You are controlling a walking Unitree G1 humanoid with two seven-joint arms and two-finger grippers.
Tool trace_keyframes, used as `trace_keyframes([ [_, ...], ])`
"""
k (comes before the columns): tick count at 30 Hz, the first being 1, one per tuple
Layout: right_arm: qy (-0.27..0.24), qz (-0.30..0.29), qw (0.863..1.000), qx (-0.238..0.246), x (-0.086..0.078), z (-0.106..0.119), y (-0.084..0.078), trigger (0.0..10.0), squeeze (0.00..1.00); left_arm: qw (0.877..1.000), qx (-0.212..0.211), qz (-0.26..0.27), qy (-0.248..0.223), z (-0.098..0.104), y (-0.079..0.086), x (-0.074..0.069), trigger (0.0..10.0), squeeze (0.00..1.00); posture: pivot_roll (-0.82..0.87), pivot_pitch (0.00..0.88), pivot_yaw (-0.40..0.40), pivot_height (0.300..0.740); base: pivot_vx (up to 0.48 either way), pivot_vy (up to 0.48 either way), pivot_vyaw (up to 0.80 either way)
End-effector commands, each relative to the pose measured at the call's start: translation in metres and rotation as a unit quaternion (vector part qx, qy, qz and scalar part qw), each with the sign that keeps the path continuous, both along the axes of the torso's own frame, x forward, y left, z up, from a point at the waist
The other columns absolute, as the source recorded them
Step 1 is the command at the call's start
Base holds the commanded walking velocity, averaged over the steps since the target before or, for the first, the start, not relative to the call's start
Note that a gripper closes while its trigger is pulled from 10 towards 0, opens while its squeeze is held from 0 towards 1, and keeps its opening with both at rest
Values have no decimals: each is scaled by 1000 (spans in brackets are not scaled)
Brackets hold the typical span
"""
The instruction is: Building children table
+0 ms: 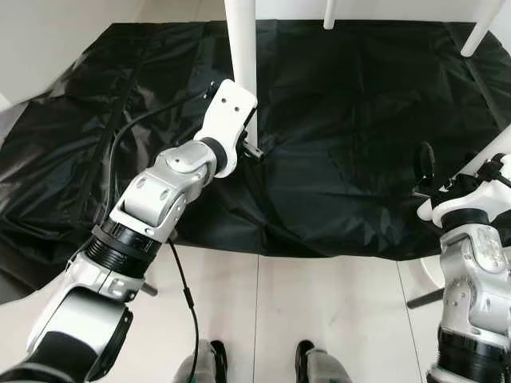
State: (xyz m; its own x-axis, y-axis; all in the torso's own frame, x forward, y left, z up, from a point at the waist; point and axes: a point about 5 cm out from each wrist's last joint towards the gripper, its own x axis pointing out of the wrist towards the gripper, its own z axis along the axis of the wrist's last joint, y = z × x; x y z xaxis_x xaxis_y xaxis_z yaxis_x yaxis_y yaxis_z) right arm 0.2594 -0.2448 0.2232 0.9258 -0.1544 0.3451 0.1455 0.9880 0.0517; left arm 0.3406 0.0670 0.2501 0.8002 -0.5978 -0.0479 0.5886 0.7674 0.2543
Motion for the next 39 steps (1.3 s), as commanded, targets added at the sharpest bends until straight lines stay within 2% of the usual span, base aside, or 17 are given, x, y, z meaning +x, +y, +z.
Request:
trace_keyframes([
  [1,-2,20,1000,2,-6,-1,6,10000,0,1000,2,11,15,-8,6,-1,10000,0,79,228,68,740,0,0,0],
  [8,-4,16,1000,4,-12,0,4,10000,0,997,-23,63,27,-10,14,9,10000,0,65,228,72,740,0,0,0],
  [16,-7,17,1000,4,-11,3,4,10000,0,996,-33,82,17,-4,14,17,10000,0,62,227,64,740,0,0,0],
  [22,-9,22,1000,7,-9,5,6,10000,0,992,-71,103,-6,12,4,30,10000,0,52,222,59,740,0,0,0],
  [23,-12,25,1000,9,-8,7,7,10000,0,989,-96,110,-16,22,-5,37,10000,0,49,218,59,740,0,0,0],
  [31,-14,26,1000,11,-9,8,10,10000,0,984,-131,116,-24,33,-14,41,10000,0,42,213,62,740,0,0,0],
  [32,-15,26,1000,9,-8,8,11,10000,0,983,-141,115,-27,36,-15,42,3098,0,43,213,61,740,0,0,0],
  [36,-15,25,1000,9,-8,8,12,10000,0,982,-145,118,-34,38,-16,43,3098,0,42,213,62,740,0,0,0],
  [37,-17,28,999,16,-8,7,13,0,0,981,-151,117,-41,40,-17,44,0,0,43,207,60,740,0,0,0],
  [39,-17,25,999,18,-8,7,12,0,0,980,-153,114,-48,41,-17,44,0,0,42,204,59,740,0,0,0],
])
